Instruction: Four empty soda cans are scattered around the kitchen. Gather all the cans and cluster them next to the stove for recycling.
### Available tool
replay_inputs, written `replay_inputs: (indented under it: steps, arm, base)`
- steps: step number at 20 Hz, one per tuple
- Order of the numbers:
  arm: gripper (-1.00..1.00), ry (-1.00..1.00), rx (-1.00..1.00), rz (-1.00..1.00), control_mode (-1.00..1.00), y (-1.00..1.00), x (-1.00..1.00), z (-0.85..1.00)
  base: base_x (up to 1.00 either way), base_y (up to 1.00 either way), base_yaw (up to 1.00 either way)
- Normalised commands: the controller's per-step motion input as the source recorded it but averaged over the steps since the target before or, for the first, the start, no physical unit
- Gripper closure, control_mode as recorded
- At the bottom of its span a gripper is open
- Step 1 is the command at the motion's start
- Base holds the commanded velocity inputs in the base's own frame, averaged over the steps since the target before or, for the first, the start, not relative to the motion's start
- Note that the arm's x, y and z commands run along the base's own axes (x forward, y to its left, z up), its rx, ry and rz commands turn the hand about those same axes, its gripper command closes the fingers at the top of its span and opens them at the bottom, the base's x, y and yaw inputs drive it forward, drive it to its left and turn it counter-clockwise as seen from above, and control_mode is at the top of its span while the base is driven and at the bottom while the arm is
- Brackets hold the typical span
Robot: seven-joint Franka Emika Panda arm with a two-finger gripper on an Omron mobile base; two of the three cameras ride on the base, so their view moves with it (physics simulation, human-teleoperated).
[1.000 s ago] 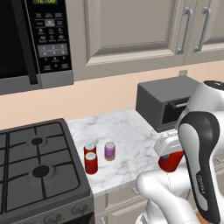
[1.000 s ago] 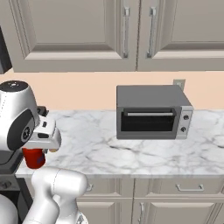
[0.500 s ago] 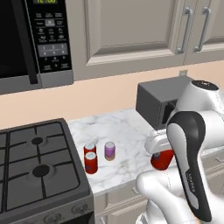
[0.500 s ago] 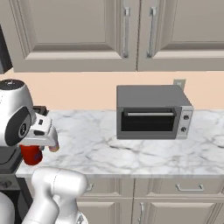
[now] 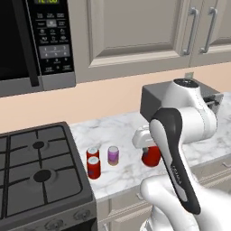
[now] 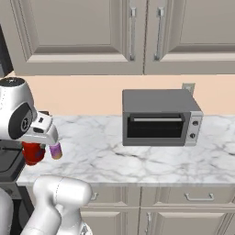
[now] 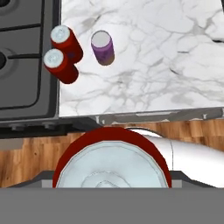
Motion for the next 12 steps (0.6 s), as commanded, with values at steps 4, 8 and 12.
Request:
replay_inputs:
  steps: [4,8,12]
  arm:
    - [1.00,-0.02,0.00,0.00,-1.00,0.06,0.15,-0.18]
    - [1.00,0.00,0.00,-0.02,-1.00,0.32,0.31,-0.53]
    - [1.00,0.00,0.00,-0.06,-1.00,0.05,0.32,-0.36]
  base:
    - [0.00,0.00,0.00]
    - [0.00,0.00,0.00]
    - [0.00,0.00,0.00]
